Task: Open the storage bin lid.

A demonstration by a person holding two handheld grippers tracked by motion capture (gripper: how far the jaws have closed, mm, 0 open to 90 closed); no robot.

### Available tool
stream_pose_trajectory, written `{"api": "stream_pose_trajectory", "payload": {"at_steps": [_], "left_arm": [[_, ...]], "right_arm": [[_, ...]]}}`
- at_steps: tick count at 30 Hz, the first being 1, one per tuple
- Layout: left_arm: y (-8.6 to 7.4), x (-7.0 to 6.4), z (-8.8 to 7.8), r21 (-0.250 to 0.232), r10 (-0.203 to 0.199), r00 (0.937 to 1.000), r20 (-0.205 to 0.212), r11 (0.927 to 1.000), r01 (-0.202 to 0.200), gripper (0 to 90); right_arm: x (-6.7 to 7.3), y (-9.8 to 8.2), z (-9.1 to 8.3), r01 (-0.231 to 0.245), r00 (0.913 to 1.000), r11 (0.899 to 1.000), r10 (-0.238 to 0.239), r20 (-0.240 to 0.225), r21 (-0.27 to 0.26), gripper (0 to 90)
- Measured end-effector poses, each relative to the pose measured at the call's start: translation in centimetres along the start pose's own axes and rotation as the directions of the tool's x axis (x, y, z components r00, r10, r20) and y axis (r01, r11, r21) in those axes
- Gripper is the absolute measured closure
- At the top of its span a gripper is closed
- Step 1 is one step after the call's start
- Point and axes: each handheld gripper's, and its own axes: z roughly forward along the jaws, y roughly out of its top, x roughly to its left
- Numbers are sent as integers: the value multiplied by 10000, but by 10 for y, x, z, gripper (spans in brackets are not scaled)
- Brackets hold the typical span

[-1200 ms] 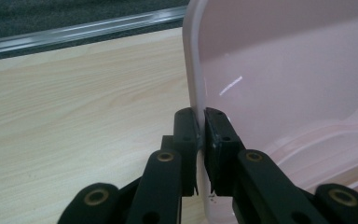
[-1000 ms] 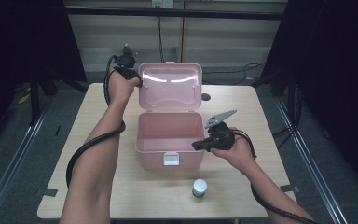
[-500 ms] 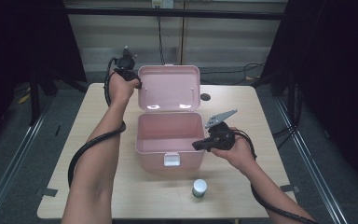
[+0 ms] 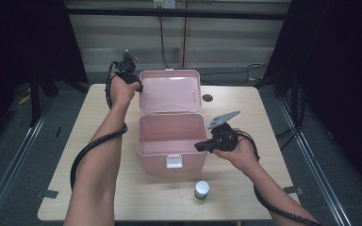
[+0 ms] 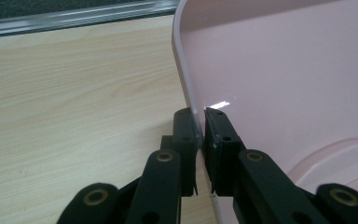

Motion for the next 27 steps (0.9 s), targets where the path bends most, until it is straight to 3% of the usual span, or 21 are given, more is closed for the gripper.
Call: {"api": "stream_pose_trajectory", "payload": {"at_steps": [27], "left_arm": [[-16,12,23,477,-151,9999,-55,9987,153,824]], "right_arm": [[-1,-1,-1,-40,10000,10000,40,26,-29,900]]}}
